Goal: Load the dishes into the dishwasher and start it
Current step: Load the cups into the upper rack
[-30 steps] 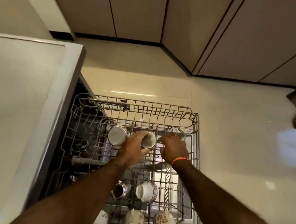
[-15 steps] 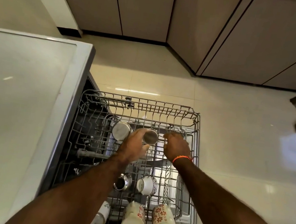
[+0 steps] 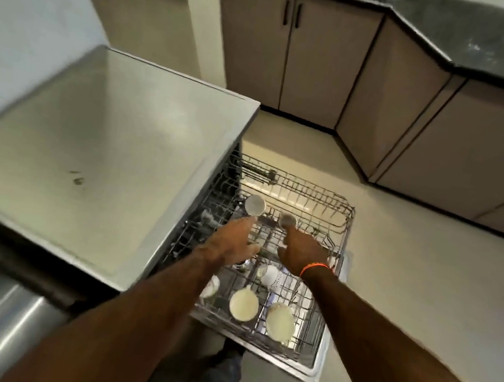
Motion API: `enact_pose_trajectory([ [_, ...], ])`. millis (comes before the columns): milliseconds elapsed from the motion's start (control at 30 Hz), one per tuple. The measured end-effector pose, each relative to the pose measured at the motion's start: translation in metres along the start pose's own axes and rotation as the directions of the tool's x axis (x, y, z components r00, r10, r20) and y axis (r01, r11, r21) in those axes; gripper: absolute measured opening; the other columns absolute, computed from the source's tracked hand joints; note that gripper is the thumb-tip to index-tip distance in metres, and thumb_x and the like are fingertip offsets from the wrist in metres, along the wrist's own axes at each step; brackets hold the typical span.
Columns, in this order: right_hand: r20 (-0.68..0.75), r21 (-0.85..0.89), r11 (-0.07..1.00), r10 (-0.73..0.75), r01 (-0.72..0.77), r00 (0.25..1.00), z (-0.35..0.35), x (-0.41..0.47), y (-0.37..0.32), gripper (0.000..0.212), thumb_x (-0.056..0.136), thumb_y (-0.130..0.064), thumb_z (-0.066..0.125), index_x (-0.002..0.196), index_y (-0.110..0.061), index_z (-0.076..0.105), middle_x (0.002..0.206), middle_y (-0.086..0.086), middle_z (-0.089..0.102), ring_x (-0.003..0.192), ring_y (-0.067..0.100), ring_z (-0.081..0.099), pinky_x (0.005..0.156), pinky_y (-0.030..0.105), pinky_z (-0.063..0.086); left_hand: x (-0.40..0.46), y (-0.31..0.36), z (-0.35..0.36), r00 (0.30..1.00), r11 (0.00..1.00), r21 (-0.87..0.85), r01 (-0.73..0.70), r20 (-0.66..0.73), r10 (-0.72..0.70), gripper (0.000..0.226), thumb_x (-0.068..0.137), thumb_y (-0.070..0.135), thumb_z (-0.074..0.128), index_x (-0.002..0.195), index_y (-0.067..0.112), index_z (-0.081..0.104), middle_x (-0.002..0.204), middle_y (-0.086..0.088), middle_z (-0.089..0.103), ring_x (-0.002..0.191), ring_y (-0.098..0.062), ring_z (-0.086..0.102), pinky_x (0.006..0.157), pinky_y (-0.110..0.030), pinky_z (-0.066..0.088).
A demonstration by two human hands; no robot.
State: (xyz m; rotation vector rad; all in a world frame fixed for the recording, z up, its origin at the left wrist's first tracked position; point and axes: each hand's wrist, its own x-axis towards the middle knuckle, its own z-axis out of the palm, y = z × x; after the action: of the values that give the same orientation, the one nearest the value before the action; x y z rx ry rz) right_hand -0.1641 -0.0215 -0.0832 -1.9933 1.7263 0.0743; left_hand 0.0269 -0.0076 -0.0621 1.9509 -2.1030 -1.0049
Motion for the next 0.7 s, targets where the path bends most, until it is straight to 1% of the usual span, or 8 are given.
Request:
enact_pose_trajectory([
  [67,0.005,0.002,0.995,-0.101,0.101,0.995,-0.007,-0.023,-0.023,0.049,0.089,-0.034,0.060,0.135,-0.019,0.050,0.118,0.011,0.067,0.107,0.036,0.065,0.087,0.041,0.055,-0.046,-0.003,-0.011,0.998,1.000,-0.027,0.005,-0.068,-0.007,0.070,0.088,0.035,0.072,0.149,0.016,0.044,0.146,-0.007,0.055,0.134,-0.027,0.052,0.111,-0.037,0.043],
  [133,-0.014,-0.025,0.976,-0.215,0.214,0.977,-0.010,-0.042,-0.050,0.044,0.086,-0.033,0.057,0.129,-0.022,0.058,0.124,0.011,0.066,0.112,0.034,0.062,0.091,0.041,0.053,-0.094,-0.008,-0.023,0.990,0.998,-0.046,0.031,-0.135,-0.037,0.062,0.090,0.033,0.070,0.145,0.013,0.050,0.144,-0.008,0.058,0.132,-0.026,0.054,0.109,-0.034,0.040],
  [200,-0.055,-0.023,0.956,-0.293,0.292,0.955,-0.013,-0.058,-0.081,0.042,0.084,-0.035,0.056,0.125,-0.026,0.062,0.120,0.010,0.068,0.109,0.032,0.064,0.089,0.041,0.053,-0.137,-0.017,-0.033,0.976,0.996,-0.077,0.047,-0.211,-0.063,0.056,0.088,0.041,0.068,0.138,0.018,0.056,0.136,-0.005,0.063,0.125,-0.025,0.059,0.105,-0.036,0.046],
  [267,-0.054,-0.017,0.923,-0.385,0.384,0.922,-0.012,-0.077,-0.115,0.033,0.084,-0.035,0.056,0.113,-0.025,0.067,0.111,0.008,0.070,0.103,0.031,0.065,0.083,0.038,0.054,-0.183,-0.029,-0.041,0.947,0.990,-0.106,0.093,-0.298,-0.121,0.055,0.089,0.039,0.068,0.138,0.019,0.056,0.135,-0.004,0.063,0.122,-0.024,0.060,0.102,-0.035,0.047],
  [333,-0.043,-0.032,0.881,-0.473,0.472,0.880,-0.007,-0.091,-0.149,0.029,0.086,-0.036,0.055,0.107,-0.022,0.070,0.106,0.007,0.071,0.102,0.031,0.065,0.082,0.036,0.051,-0.222,-0.042,-0.046,0.906,0.982,-0.119,0.145,-0.383,-0.180,0.054,0.091,0.033,0.068,0.142,0.019,0.054,0.138,-0.006,0.061,0.125,-0.024,0.057,0.104,-0.032,0.043],
  [467,-0.032,-0.004,0.763,-0.646,0.647,0.762,0.010,-0.127,-0.221,0.028,0.089,-0.021,0.062,0.115,-0.015,0.070,0.115,0.010,0.069,0.110,0.029,0.062,0.094,0.037,0.047,-0.293,-0.073,-0.054,0.805,0.951,-0.184,0.248,-0.507,-0.308,0.054,0.093,0.035,0.067,0.144,0.022,0.053,0.134,-0.004,0.063,0.121,-0.022,0.059,0.103,-0.034,0.046],
  [600,0.008,0.055,0.686,-0.727,0.726,0.686,0.038,-0.158,-0.287,0.026,0.089,-0.024,0.063,0.114,-0.019,0.071,0.114,0.006,0.068,0.106,0.027,0.063,0.092,0.034,0.047,-0.354,-0.110,-0.059,0.680,0.912,-0.246,0.329,-0.608,-0.410,0.054,0.089,0.034,0.068,0.140,0.022,0.055,0.138,0.001,0.061,0.121,-0.019,0.060,0.105,-0.036,0.047],
  [700,0.051,0.098,0.633,-0.774,0.768,0.632,0.062,-0.174,-0.335,0.026,0.086,-0.023,0.065,0.111,-0.022,0.073,0.114,0.001,0.069,0.107,0.022,0.064,0.093,0.031,0.047,-0.395,-0.142,-0.064,0.582,0.868,-0.291,0.403,-0.650,-0.489,0.052,0.089,0.031,0.069,0.139,0.022,0.056,0.137,0.003,0.061,0.122,-0.016,0.059,0.105,-0.029,0.043],
])
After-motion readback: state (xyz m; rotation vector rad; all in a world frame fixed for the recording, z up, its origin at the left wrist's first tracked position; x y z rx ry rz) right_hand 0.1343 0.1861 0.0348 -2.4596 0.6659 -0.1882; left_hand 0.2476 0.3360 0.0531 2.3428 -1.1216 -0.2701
